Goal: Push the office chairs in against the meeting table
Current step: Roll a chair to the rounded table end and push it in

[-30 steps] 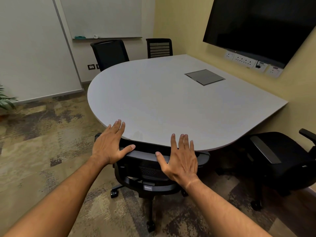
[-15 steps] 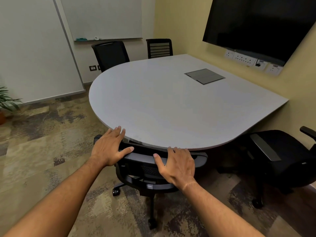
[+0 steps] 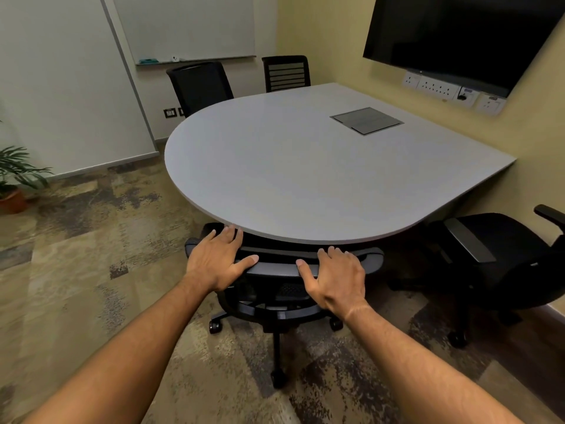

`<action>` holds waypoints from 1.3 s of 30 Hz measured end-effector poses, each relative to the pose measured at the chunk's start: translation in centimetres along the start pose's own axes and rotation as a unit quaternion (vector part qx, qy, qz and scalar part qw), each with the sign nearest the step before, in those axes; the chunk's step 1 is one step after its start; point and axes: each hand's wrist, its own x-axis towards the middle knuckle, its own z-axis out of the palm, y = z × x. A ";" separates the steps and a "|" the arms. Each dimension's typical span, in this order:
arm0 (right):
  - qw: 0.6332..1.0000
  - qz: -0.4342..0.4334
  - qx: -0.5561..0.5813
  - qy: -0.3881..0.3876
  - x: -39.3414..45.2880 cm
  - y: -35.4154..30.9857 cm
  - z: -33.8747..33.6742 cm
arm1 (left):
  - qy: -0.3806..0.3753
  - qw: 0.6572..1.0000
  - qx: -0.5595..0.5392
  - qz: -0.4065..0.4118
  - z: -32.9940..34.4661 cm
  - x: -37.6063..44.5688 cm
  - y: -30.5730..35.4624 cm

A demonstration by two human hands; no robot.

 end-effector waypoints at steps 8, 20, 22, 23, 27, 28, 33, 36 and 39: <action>1.000 -0.003 -0.001 -0.014 -4.2 2.1 -0.7 | 0.006 1.000 -0.018 -0.010 -0.3 -4.0 3.6; 0.995 -0.068 0.000 -0.072 -6.7 7.1 -2.2 | 0.008 0.999 -0.027 -0.031 0.2 -7.6 9.2; 0.994 -0.081 0.004 -0.078 -6.7 7.4 -2.2 | 0.007 0.999 -0.029 -0.031 0.3 -7.6 9.4; 0.993 -0.083 0.003 -0.083 -6.8 7.5 -2.3 | 0.005 0.999 -0.029 -0.030 0.3 -7.6 9.5; 0.993 -0.077 -0.007 -0.090 -6.9 7.4 -2.5 | 0.013 0.999 -0.025 -0.025 0.7 -7.5 9.4; 0.993 -0.076 -0.008 -0.091 -6.9 7.4 -2.4 | 0.014 0.999 -0.026 -0.023 0.8 -7.4 9.4; 0.993 -0.068 -0.009 -0.097 -7.2 7.1 -2.5 | 0.002 0.999 -0.032 -0.023 1.0 -7.7 9.1; 0.994 -0.066 -0.007 -0.087 -7.1 6.9 -2.3 | 0.002 0.999 -0.035 -0.028 0.8 -7.5 9.0; 0.995 -0.062 -0.001 -0.078 -7.4 6.8 -2.1 | 0.004 0.999 -0.033 -0.025 1.0 -7.6 8.8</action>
